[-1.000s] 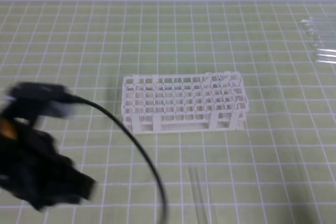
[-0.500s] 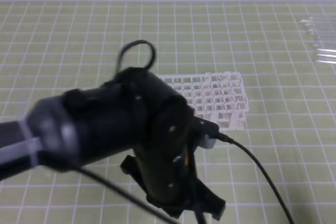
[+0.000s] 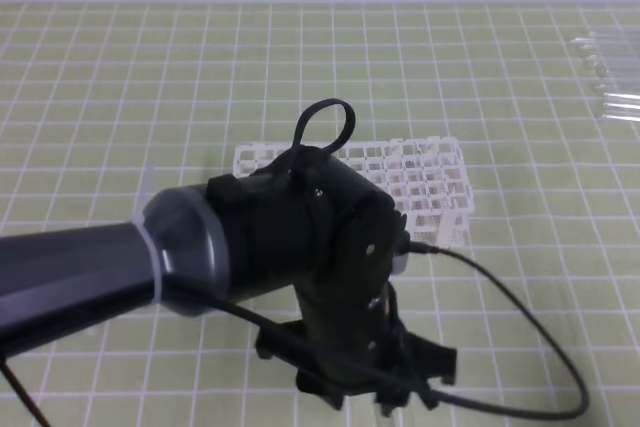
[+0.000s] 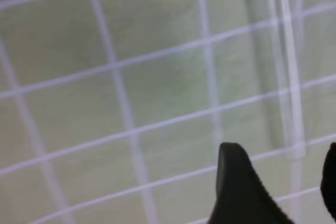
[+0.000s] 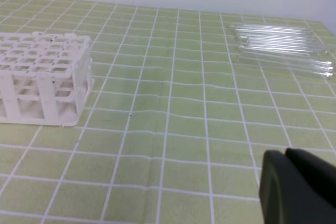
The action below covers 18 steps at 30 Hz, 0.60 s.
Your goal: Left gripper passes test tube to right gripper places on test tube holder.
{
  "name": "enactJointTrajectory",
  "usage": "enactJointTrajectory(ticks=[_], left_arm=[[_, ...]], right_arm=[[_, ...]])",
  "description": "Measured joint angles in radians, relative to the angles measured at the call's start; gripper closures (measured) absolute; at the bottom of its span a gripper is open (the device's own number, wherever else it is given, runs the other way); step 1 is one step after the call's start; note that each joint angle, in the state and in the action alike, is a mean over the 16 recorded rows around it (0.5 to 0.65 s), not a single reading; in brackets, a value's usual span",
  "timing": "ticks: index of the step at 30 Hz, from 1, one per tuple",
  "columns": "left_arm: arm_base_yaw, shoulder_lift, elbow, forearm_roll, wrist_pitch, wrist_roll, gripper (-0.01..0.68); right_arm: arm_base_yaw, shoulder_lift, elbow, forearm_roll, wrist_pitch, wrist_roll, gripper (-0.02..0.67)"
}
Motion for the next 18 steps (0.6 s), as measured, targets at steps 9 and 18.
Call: enactJointTrajectory(ticks=[9,18], left_arm=[[-0.011,0.038,-0.001,-0.049,-0.076,-0.082,0.639],[-0.041,0.107,-0.001,-0.071,-0.079,-0.077,0.639]], right_arm=[[0.000,0.000,0.000,0.000,0.000,0.000,0.651],[0.000,0.000,0.000,0.000,0.000,0.000,0.651]])
